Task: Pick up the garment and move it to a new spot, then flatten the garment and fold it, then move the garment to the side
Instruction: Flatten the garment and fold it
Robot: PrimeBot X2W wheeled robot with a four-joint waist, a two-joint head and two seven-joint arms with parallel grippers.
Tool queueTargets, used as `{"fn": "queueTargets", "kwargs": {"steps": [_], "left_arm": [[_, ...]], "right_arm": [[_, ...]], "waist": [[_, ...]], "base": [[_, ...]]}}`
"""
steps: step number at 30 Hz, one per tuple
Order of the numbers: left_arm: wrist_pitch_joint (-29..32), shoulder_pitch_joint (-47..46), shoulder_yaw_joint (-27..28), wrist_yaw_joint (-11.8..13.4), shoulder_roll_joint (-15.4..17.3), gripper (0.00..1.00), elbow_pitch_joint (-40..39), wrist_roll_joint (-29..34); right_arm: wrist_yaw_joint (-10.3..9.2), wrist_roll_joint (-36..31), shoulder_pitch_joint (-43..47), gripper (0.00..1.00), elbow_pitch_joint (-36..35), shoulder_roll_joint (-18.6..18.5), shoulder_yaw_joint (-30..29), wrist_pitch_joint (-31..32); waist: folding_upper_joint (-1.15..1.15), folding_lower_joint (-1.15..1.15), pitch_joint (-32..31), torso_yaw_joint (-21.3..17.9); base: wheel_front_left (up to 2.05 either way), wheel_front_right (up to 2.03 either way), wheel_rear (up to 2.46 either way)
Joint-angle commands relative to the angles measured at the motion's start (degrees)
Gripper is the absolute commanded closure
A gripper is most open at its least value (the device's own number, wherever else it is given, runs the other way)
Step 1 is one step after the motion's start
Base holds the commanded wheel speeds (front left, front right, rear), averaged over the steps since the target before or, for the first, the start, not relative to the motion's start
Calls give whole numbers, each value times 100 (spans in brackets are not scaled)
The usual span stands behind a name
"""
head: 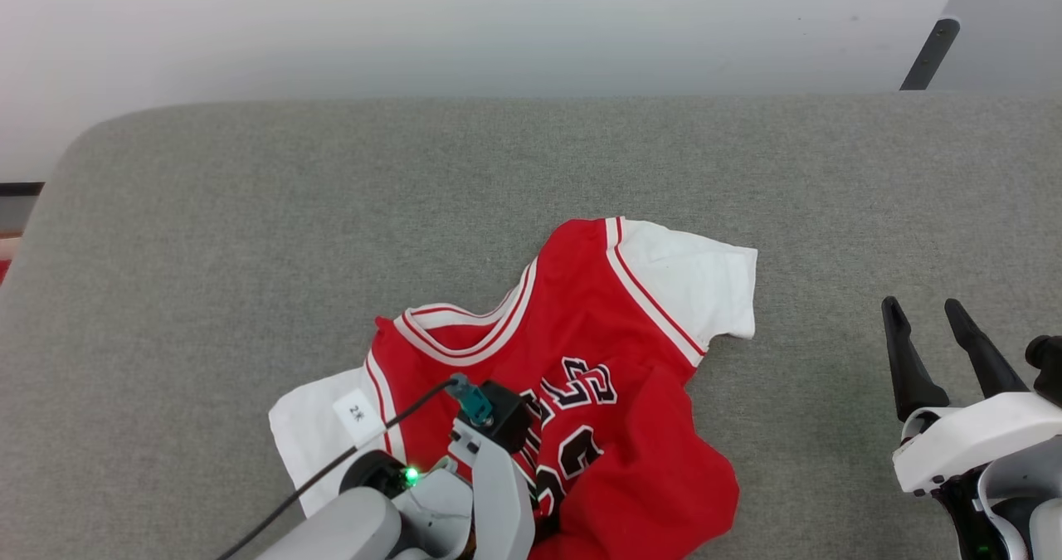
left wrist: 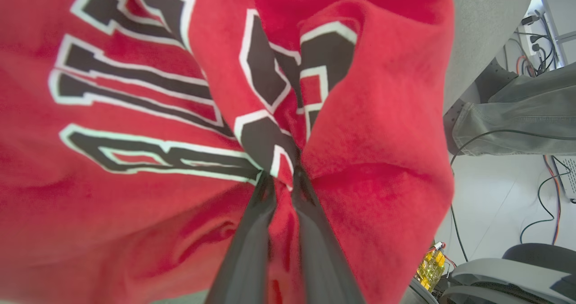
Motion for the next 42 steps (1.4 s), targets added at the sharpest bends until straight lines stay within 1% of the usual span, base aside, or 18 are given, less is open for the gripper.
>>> {"fn": "queueTargets", "kwargs": {"steps": [1,2,3,4,5,9,14,19,22,24,28,36,39,42], "left_arm": [[-52,62,-10,28,-17,90,-9,20],[-74,87,-20,31,-37,62,2,21],[-107,100,-29,36,-39,53,14,38],[-129,97,-28,28,-33,3,19,55],[-156,82,-7,24,-37,0,19,54],[-213,0,97,19,23,0,-60,1],[-236,35,288,74,136,0,-240,-172],[-393,101,673,178,416,0,-505,-352],[-661,142,936,224,612,0,-616,-310],[-916,177,1151,257,685,0,-663,-362],[-1467,272,1533,219,842,0,-645,-342],[-2442,534,2079,83,1051,0,-503,-277],[-2790,658,2242,69,1086,0,-426,-249],[-3027,786,2358,37,1127,0,-325,-278]], "right_arm": [[0,-58,82,0,-10,9,-3,12],[0,-55,82,0,-5,14,5,13],[0,-55,84,0,0,21,16,16],[0,-54,86,0,0,27,22,20],[0,-50,87,0,1,30,24,23],[0,-59,104,0,32,33,28,26],[0,-26,148,0,90,11,66,1],[0,-23,266,0,127,-19,110,-29],[0,-20,331,0,121,-30,161,-63],[0,-30,367,0,110,-55,205,-81],[0,-46,306,0,116,-110,310,-135],[0,-17,291,0,148,-188,398,-227],[0,-24,313,0,153,-186,411,-255],[0,-29,347,0,159,-192,391,-278]], "waist": [[0,0,0,-6],[0,0,0,-9],[0,0,-4,-15],[0,0,-3,-18],[0,0,-5,-17],[0,0,-94,-8],[0,0,-289,10],[0,0,-616,35],[0,0,-783,36],[0,0,-851,44],[0,0,-962,69],[0,0,-1108,232],[0,0,-1142,304],[0,0,-1152,389]], "base": [[0,0,0],[0,0,0],[0,0,0],[0,0,0],[0,0,0],[0,0,0],[0,0,0],[0,0,0],[0,0,0],[0,0,0],[0,0,0],[0,0,0],[0,0,0],[0,0,0]]}}
